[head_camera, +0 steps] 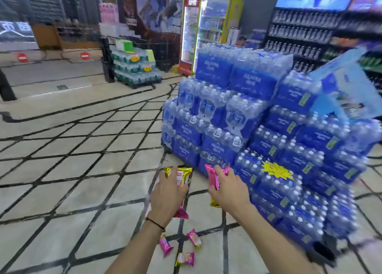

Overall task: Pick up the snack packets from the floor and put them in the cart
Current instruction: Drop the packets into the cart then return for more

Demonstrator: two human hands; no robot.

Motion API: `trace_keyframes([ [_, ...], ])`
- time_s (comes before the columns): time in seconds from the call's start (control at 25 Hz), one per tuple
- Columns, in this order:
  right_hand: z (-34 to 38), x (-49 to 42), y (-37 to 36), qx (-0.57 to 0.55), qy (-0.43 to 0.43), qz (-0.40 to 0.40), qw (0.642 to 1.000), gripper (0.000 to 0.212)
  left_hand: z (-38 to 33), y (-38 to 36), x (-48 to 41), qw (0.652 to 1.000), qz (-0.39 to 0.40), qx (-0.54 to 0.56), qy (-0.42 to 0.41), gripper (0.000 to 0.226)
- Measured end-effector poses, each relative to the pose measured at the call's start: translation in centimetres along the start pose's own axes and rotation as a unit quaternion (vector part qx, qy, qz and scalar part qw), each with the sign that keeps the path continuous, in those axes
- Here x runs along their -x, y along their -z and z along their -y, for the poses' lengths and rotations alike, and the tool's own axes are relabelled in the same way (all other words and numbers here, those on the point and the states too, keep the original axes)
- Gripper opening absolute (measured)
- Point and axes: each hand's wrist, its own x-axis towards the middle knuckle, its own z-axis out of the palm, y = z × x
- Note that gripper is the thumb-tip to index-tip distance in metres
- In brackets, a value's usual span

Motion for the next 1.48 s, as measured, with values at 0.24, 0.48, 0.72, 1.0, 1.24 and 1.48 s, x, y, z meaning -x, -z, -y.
trace_keyframes([
  [0.24,-16.8,9.3,4.3,0.007,-0.154,-0.021,0.988,0.055,-14.1,-8.8,6.3,0.988,0.079,0.003,-0.136,0.065],
  [0.48,-31.9,21.5,8.7,0.020,-0.249,-0.040,0.967,0.057,-27.3,-17.3,16.9,0.966,0.149,0.026,-0.212,0.069],
  [0.72,-44.8,32.7,11.6,0.035,-0.340,-0.027,0.940,0.069,-38.7,-26.2,28.7,0.936,0.211,0.017,-0.281,0.066],
  [1.0,-56.5,43.0,13.6,0.037,-0.446,-0.024,0.894,0.070,-49.0,-34.0,37.7,0.888,0.295,0.007,-0.353,0.064],
  [1.24,-67.0,47.9,13.2,0.048,-0.528,0.000,0.848,0.067,-57.4,-42.6,41.7,0.865,0.330,0.042,-0.377,0.068],
  [1.48,-77.9,46.7,13.5,0.053,-0.557,0.044,0.828,0.067,-65.9,-51.7,42.2,0.845,0.379,0.053,-0.373,0.072],
])
